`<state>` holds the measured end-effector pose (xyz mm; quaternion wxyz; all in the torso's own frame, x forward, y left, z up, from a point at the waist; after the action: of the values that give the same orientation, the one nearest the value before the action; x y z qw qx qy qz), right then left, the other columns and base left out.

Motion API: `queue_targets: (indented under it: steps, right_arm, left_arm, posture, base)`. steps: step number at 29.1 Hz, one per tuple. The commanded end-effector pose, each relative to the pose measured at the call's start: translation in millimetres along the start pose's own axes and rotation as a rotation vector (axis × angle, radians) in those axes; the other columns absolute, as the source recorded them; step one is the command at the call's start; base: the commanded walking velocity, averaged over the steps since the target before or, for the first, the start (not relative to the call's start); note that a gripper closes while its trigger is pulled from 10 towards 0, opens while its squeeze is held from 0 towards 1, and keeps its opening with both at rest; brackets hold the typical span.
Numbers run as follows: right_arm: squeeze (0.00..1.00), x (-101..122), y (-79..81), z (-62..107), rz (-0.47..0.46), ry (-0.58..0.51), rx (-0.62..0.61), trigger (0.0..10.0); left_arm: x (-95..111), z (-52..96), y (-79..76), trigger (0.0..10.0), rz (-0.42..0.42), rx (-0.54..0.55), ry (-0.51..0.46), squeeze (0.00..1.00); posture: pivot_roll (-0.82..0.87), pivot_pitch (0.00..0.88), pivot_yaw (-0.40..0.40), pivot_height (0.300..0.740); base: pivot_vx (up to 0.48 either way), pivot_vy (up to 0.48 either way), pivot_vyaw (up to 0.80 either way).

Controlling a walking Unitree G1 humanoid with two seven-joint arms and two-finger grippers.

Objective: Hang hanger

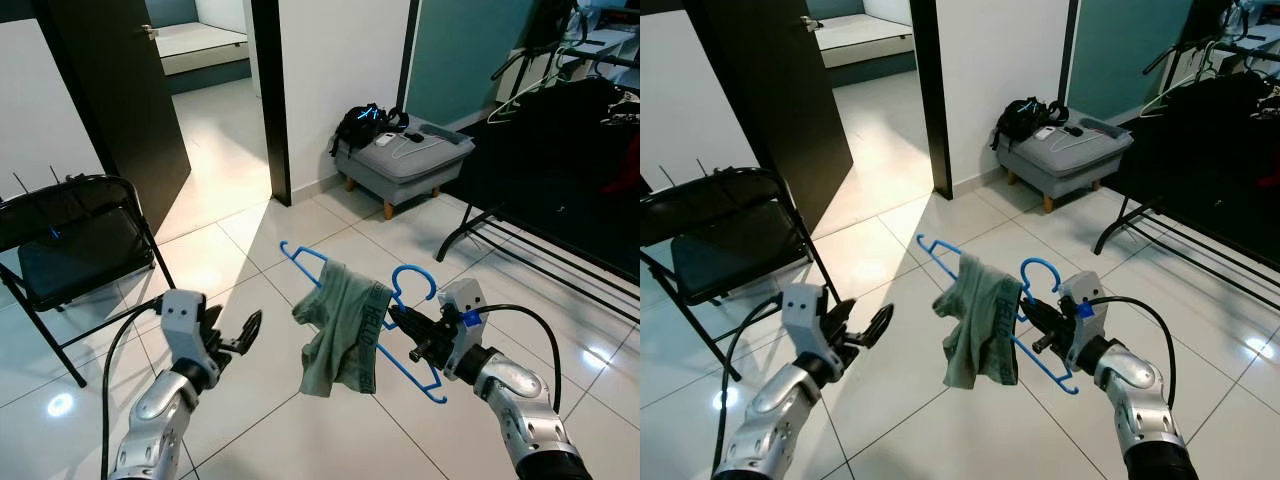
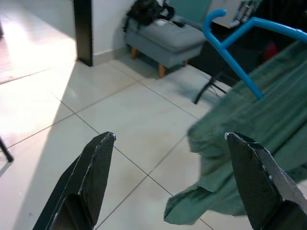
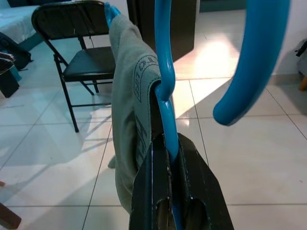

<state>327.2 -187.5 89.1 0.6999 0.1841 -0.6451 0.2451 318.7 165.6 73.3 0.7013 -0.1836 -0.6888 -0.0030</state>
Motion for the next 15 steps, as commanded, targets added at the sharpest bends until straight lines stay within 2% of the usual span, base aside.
queue_targets:
  steps: [1, 5, 7, 8, 11, 15]
  right_arm:
    - [0.00, 5, -0.8, -8.6, -0.009, -0.024, -0.019, 10.0]
    - [0.00, 3, 5.6, -14.9, -0.003, -0.026, -0.028, 10.0]
    - [0.00, -1, 17.3, -13.3, 0.021, 0.014, -0.001, 10.0]
    - [0.00, -1, 17.3, -13.3, 0.021, 0.014, -0.001, 10.0]
    - [0.00, -4, 35.9, -11.4, 0.089, 0.088, 0.077, 10.0]
    - [0.00, -8, 43.2, -12.6, 0.148, 0.157, 0.120, 10.0]
  left_arm:
    - [4, 0.0, 10.1, 10.0, -0.011, 0.031, -0.010, 0.00]
    - [2, 2.4, 16.4, 10.0, -0.019, 0.058, 0.002, 0.00]
    - [-5, 4.6, 9.3, 10.0, -0.008, 0.042, 0.034, 0.00]
    - [-5, 4.6, 9.3, 10.0, -0.008, 0.042, 0.034, 0.00]
    - [-15, 9.1, -8.1, 10.0, -0.048, -0.016, 0.080, 0.00]
    - [-15, 15.7, -4.8, 10.0, -0.114, -0.003, 0.082, 0.00]
  posture:
    - [0.03, 0.000, 0.034, 0.735]
    - [0.02, 0.000, 0.044, 0.735]
    - [0.02, 0.000, 0.033, 0.735]
    - [0.02, 0.000, 0.033, 0.735]
    - [0.02, 0.000, 0.015, 0.735]
    - [0.04, 0.000, -0.012, 0.735]
  base:
    - [0.000, 0.000, 0.00]
    - [0.000, 0.000, 0.00]
    - [0.000, 0.000, 0.00]
    - [0.000, 0.000, 0.00]
    - [0.000, 0.000, 0.00]
    - [0.000, 0.000, 0.00]
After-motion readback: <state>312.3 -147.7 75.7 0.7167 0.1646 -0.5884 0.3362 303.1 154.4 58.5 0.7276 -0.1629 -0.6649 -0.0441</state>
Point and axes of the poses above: a point about 5 cm out from each wrist's last joint towards the gripper, its own z axis pointing back from the gripper into the wrist, its own x axis along the axis of the wrist's last joint, y = z × x, the point moved 3 cm from there along -z, pointing out of the wrist towards the gripper, and after that the axes turned 2 degrees about z, right-handed, at the moved point
